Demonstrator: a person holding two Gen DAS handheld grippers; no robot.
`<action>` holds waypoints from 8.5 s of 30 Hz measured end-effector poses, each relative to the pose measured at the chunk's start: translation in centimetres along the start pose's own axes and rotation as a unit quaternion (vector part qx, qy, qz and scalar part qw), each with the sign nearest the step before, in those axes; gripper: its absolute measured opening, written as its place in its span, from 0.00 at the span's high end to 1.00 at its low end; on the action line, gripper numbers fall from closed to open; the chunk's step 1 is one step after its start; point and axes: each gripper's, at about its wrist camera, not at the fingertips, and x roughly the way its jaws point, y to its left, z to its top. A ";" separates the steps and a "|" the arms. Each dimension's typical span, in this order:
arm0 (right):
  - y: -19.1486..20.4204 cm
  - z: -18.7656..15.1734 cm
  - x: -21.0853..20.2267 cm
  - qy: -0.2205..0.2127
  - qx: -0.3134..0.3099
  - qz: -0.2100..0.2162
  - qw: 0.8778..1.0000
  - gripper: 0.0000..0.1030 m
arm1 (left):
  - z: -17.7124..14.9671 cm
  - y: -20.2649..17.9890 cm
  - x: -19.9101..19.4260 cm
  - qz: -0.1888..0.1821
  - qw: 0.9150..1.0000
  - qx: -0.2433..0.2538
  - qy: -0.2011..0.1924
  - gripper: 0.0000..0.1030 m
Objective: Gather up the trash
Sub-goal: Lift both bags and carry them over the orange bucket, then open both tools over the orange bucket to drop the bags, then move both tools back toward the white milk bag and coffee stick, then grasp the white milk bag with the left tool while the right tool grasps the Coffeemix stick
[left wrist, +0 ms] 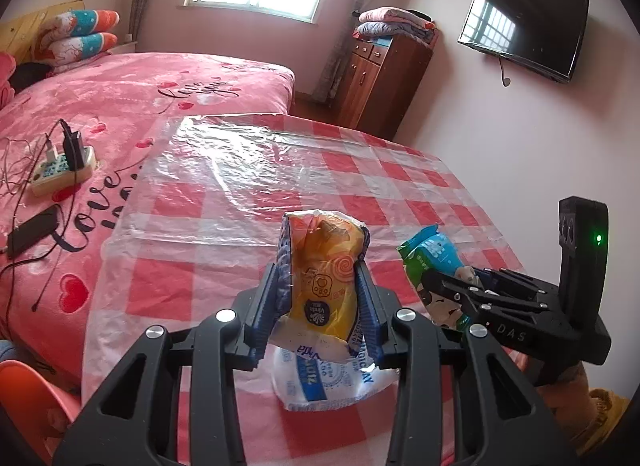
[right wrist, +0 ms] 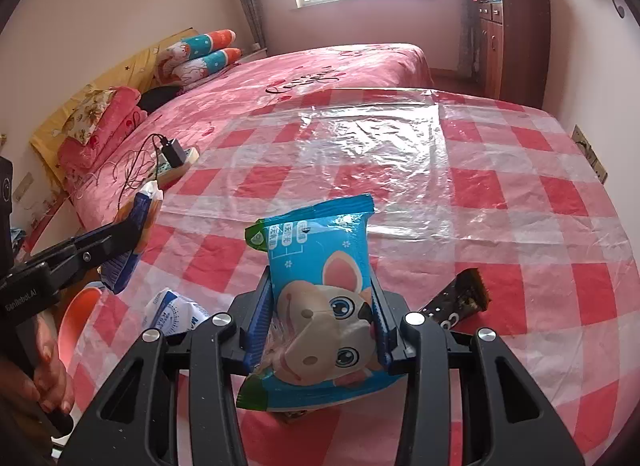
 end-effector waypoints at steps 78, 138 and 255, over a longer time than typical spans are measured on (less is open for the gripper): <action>36.0 -7.0 5.0 0.140 -0.296 0.219 0.919 0.58 | -17.8 25.1 -16.2 0.237 0.942 -0.238 0.007 0.61; 22.1 -4.5 0.4 0.043 -0.125 0.161 0.978 0.14 | -11.3 17.8 -12.7 0.255 0.955 -0.149 0.031 0.19; -3.7 -0.5 2.2 0.021 0.036 0.064 0.997 0.83 | -2.9 -5.8 8.4 0.160 0.984 0.001 0.076 0.39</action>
